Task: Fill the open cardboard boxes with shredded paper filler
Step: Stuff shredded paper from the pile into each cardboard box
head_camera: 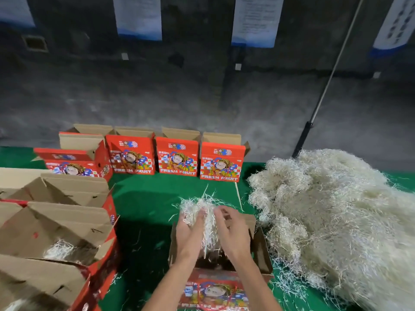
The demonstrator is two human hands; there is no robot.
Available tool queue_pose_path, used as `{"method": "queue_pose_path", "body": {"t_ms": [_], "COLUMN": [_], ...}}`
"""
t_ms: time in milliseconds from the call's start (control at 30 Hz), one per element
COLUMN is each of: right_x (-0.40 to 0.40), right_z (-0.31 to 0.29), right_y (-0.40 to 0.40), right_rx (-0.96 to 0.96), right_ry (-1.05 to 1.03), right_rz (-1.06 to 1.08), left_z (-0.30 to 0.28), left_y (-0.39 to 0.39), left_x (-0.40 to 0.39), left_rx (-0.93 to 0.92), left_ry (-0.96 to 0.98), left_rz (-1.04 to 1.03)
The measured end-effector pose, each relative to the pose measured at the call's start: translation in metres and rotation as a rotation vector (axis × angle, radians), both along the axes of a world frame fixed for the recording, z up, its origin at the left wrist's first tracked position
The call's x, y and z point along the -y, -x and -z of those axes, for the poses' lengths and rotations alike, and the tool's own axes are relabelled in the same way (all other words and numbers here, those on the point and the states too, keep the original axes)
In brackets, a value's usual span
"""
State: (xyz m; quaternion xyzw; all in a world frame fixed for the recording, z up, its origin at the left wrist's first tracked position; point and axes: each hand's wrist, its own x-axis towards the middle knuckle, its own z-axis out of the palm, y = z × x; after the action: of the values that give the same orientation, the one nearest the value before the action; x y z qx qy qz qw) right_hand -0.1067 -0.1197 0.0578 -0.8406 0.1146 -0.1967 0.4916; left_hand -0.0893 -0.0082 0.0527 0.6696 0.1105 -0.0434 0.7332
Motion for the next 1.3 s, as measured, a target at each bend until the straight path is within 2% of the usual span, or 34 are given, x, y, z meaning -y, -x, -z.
{"method": "queue_pose_path", "body": {"t_ms": [33,133,233,300,367,433,500,600,700,733,833,900,1000,1067,1133,1167,1200,1300], "right_x": [0.003,-0.002,0.008,0.021,0.023,0.012,0.010,0.036,0.049,0.041,0.013,0.034,0.077,0.057,0.023,0.017,0.022,0.057], "right_z": [0.001,0.002,0.002,0.003,0.004,0.007,0.006,0.000,-0.002,-0.001,0.002,-0.001,-0.001,0.003,0.007,0.005,0.004,-0.003], "right_y": [0.000,0.000,0.001,-0.001,-0.001,-0.003,-0.004,-0.005,-0.006,-0.010,-0.017,-0.013,-0.008,-0.014,-0.021,-0.021,-0.022,-0.015], "right_rx": [-0.032,-0.145,-0.075,-0.073,-0.062,-0.012,-0.008,-0.004,0.059,0.080,0.075,0.016,0.044,0.049,0.028,0.007,-0.003,0.043], "right_ry": [0.042,-0.084,-0.220,-0.143,-0.114,-0.301,-0.439,-0.337,-0.454,-0.486,-0.439,-0.438,-0.493,-0.393,-0.296,-0.279,-0.281,-0.392], "right_rz": [0.008,0.012,0.070,0.153,0.235,0.228,0.213,0.216,0.320,0.336,0.249,0.278,0.423,0.388,0.242,0.201,0.179,0.234], "left_z": [0.002,0.005,0.001,-0.001,-0.004,-0.006,-0.007,-0.015,-0.018,-0.017,-0.001,-0.001,-0.010,-0.022,-0.016,-0.016,-0.012,-0.013], "left_y": [0.000,0.002,-0.001,-0.005,-0.004,0.000,-0.001,-0.030,-0.054,-0.050,-0.022,-0.034,-0.054,-0.046,-0.029,-0.021,-0.023,-0.048], "left_x": [-0.001,0.009,0.015,0.015,0.020,0.029,0.035,0.018,0.008,0.015,0.036,0.024,0.001,0.019,0.048,0.051,0.047,0.006], "left_rx": [0.002,-0.116,-0.203,-0.214,-0.164,-0.064,-0.088,-0.133,-0.177,-0.159,-0.095,-0.159,-0.250,-0.209,-0.185,-0.162,-0.152,-0.078], "left_ry": [0.000,0.093,0.314,0.391,0.284,0.153,0.176,0.052,0.059,0.079,-0.075,-0.147,0.112,0.141,0.190,0.203,0.193,0.021], "left_rz": [0.042,0.177,0.166,0.204,0.223,0.247,0.287,0.226,0.027,0.048,0.218,0.096,-0.097,0.111,0.359,0.336,0.228,-0.014]}}
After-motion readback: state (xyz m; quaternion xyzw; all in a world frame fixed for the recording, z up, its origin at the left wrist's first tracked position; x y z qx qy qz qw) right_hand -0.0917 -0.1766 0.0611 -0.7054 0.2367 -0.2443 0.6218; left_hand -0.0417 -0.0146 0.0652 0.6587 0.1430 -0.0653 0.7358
